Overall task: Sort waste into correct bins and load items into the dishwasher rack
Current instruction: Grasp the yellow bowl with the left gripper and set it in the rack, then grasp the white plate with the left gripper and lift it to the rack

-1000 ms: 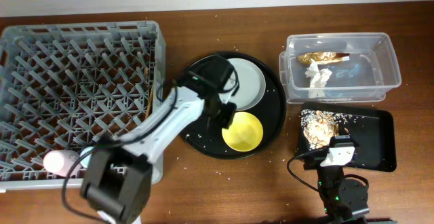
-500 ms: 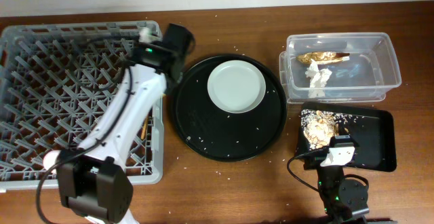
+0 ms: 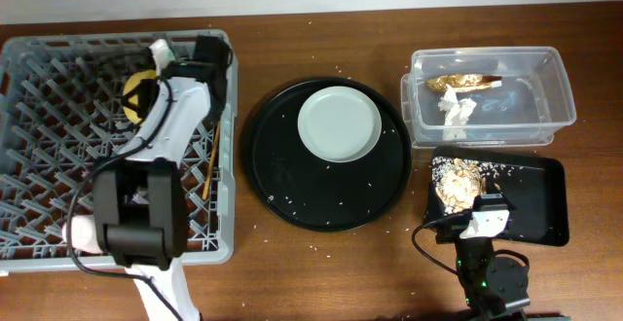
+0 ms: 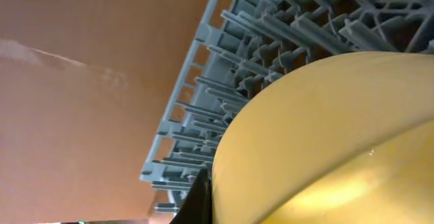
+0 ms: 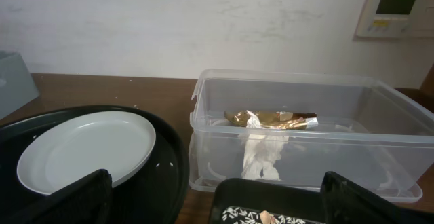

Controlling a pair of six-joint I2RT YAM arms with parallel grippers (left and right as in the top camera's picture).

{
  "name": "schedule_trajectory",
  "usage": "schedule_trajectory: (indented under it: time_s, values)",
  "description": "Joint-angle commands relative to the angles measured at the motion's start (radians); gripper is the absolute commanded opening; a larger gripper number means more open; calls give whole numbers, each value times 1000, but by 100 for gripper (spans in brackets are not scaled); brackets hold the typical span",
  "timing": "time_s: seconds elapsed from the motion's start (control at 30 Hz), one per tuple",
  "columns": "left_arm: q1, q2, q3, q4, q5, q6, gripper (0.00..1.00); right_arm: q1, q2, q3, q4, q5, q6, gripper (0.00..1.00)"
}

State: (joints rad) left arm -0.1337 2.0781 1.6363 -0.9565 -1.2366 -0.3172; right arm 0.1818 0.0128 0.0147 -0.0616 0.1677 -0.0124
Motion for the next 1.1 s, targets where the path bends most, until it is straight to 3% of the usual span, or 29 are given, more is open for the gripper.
schedule_trajectory:
  time_s: [0.0,0.03,0.1,0.2,0.3,0.47,0.6,0.73,0.77,0.8,0.87,0.9,0.93,0.97,1.07]
  values:
    - [-31,78,-20,-74,141,3,1,-5,-6,-9,-2,1,-6,98]
    - [-43,78,-20,-100,142,3,9,-5,-6,-9,-2,1,-6,98]
    - [-73,68,-19,-160,181,-39,37,-5,-6,-9,-2,1,-6,98]
    - [-100,17,-15,-195,367,-38,61,-5,-6,-9,-2,1,-6,98]
    - [-106,-87,16,-284,805,-38,71,-5,-6,-9,-2,1,-6,98]
    - [-121,-138,24,-323,1066,-33,71,-5,-6,-9,-2,1,-6,98]
    - [-179,-196,55,-322,1124,-33,67,-5,-6,-9,-2,1,-6,98]
    - [-216,-263,55,-313,1054,-34,63,-5,-6,-9,-2,1,-6,98]
    - [-227,-266,55,-283,1112,-34,60,-5,-6,-9,-2,1,-6,99]
    - [-238,-258,46,-232,1141,-34,38,-5,-6,-9,-2,1,-6,98]
    - [-280,-241,12,-118,1147,-34,12,-5,-6,-9,-2,1,-6,98]
    - [-321,-213,-31,-11,1147,-34,13,-5,-6,-9,-2,1,-6,98]
    - [-346,-179,-57,61,1146,-34,47,-5,-6,-9,-2,1,-6,99]
    - [-357,-128,-69,113,1148,-34,51,-5,-6,-9,-2,1,-6,98]
    - [-358,2,-69,248,1243,-37,42,-5,-6,-9,-2,1,-6,98]
